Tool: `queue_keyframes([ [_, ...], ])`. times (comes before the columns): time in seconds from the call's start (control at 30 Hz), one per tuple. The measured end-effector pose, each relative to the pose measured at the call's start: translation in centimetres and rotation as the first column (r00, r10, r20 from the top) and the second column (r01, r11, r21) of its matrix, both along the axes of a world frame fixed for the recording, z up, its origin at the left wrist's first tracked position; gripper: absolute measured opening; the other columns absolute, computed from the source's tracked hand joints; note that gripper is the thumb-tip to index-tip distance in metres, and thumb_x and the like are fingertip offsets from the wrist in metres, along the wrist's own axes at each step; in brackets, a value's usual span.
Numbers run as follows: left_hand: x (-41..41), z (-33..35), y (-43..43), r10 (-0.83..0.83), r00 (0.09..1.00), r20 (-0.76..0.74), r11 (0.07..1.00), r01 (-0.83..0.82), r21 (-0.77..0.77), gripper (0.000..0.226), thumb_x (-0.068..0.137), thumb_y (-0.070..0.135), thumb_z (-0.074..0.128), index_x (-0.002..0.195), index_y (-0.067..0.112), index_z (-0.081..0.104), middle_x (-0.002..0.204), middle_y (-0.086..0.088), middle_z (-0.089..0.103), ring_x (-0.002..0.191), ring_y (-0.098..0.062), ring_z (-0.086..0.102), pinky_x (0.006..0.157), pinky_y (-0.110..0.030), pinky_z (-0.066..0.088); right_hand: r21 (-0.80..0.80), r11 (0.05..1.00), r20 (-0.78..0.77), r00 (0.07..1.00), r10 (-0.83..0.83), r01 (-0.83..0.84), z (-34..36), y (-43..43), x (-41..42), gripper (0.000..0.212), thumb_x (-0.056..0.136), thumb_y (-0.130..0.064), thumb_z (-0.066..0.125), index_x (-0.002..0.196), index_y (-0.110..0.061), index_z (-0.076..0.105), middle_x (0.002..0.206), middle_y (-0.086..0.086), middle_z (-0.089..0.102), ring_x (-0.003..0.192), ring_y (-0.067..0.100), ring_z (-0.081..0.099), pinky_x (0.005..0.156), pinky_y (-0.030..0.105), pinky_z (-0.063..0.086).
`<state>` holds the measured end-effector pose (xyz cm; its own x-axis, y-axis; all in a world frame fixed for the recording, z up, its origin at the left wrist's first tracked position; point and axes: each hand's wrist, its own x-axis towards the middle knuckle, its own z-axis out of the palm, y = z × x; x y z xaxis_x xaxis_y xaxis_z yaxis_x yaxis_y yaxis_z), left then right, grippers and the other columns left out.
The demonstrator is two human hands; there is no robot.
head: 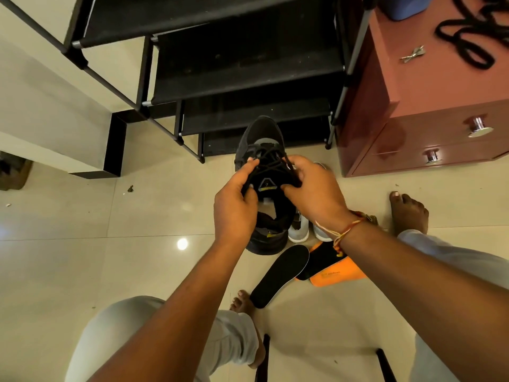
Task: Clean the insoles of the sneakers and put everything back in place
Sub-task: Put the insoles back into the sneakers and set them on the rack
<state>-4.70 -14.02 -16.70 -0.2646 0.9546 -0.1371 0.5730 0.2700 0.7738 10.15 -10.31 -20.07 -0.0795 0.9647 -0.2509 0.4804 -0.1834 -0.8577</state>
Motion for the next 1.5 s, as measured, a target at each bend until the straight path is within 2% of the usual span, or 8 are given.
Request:
queue_keyframes([
  [0.17, -0.1, 0.5, 0.7, 0.108, 0.957, 0.271, 0.994, -0.101, -0.041, 0.03, 0.098, 0.018, 0.064, 0.127, 0.023, 0.068, 0.12, 0.012, 0.071, 0.111, 0.004, 0.064, 0.096, -0.017, 0.052, 0.145, 0.989, 0.195, 0.98, -0.042, 0.014, 0.0, -0.1, 0.4, 0.049, 0.086, -0.013, 0.059, 0.13, -0.035, 0.059, 0.102, -0.003, 0.074, 0.096, 0.023, 0.068, 0.078, 0.036, 0.058],
  [0.3, 0.2, 1.5, 0.6, 0.268, 0.83, 0.489, 0.961, -0.265, -0.078, 0.023, 0.095, 0.008, 0.066, 0.117, 0.011, 0.073, 0.106, -0.001, 0.077, 0.1, -0.007, 0.072, 0.083, -0.017, 0.056, 0.148, 0.987, 0.42, 0.908, -0.002, -0.066, -0.5, -0.1, 0.3, 0.043, 0.086, -0.012, 0.055, 0.123, -0.032, 0.062, 0.091, 0.005, 0.07, 0.084, 0.031, 0.064, 0.058, 0.028, 0.041],
  [0.43, 0.0, 2.5, 1.0, 0.321, 0.767, 0.555, 0.928, -0.37, -0.026, 0.019, 0.094, 0.008, 0.068, 0.108, 0.019, 0.073, 0.103, -0.002, 0.078, 0.102, -0.012, 0.073, 0.093, -0.028, 0.057, 0.119, 0.989, 0.495, 0.868, 0.02, -0.091, -0.9, -0.2, 0.1, 0.042, 0.086, -0.008, 0.055, 0.123, -0.028, 0.061, 0.091, 0.01, 0.069, 0.084, 0.036, 0.064, 0.059, 0.032, 0.05],
  [0.67, 0.1, 2.8, 0.9, 0.124, 0.956, 0.266, 0.971, -0.172, 0.165, 0.025, 0.097, 0.013, 0.065, 0.121, 0.012, 0.071, 0.107, 0.006, 0.075, 0.103, 0.004, 0.068, 0.083, -0.005, 0.048, 0.128, 0.984, 0.503, 0.863, 0.043, -0.124, -0.1, -0.5, -0.2, 0.051, 0.089, -0.01, 0.057, 0.138, -0.024, 0.05, 0.102, 0.013, 0.068, 0.09, 0.039, 0.064, 0.063, 0.033, 0.044],
  [0.8, -0.2, 1.8, 1.0, -0.059, 0.99, 0.131, 0.996, 0.05, 0.075, 0.046, 0.101, 0.016, 0.059, 0.145, 0.023, 0.049, 0.122, 0.006, 0.072, 0.118, -0.001, 0.062, 0.088, -0.003, 0.045, 0.176, 0.975, 0.439, 0.897, 0.044, -0.134, 0.9, -1.1, -0.5, 0.058, 0.089, -0.011, 0.06, 0.141, -0.032, 0.045, 0.104, 0.008, 0.067, 0.09, 0.033, 0.064, 0.062, 0.032, 0.044],
  [1.1, -0.6, 0.5, 0.7, -0.475, 0.856, -0.206, 0.874, 0.43, -0.227, 0.1, 0.096, 0.018, 0.066, 0.158, 0.036, -0.011, 0.16, 0.009, 0.036, 0.143, -0.018, 0.041, 0.117, -0.043, 0.038, 0.107, 0.994, 0.175, 0.984, -0.028, 0.009, -0.4, -1.5, -1.2, 0.046, 0.085, -0.023, 0.059, 0.127, -0.041, 0.059, 0.11, -0.01, 0.071, 0.102, 0.019, 0.067, 0.08, 0.04, 0.058],
  [1.37, -0.7, 1.2, 1.1, -0.236, 0.97, -0.056, 0.947, 0.216, -0.238, 0.111, 0.088, 0.017, 0.077, 0.16, 0.026, -0.007, 0.163, 0.007, 0.029, 0.144, -0.019, 0.039, 0.111, -0.034, 0.039, 0.0, 0.986, -0.028, 0.985, -0.168, 0.168, -0.5, -1.2, -1.0, 0.045, 0.081, -0.017, 0.065, 0.121, -0.037, 0.063, 0.118, -0.013, 0.07, 0.103, 0.012, 0.067, 0.085, 0.039, 0.058],
  [1.5, -0.8, 0.7, 1.0, -0.104, 0.987, -0.118, 0.951, 0.064, -0.301, 0.064, 0.097, 0.013, 0.062, 0.153, 0.024, 0.033, 0.137, -0.003, 0.059, 0.125, -0.026, 0.059, 0.093, -0.031, 0.051, -0.044, 0.985, -0.124, 0.977, -0.172, 0.168, -0.8, -1.1, -1.0, 0.046, 0.079, -0.017, 0.066, 0.119, -0.039, 0.062, 0.119, -0.013, 0.069, 0.104, 0.012, 0.068, 0.085, 0.039, 0.059],
])
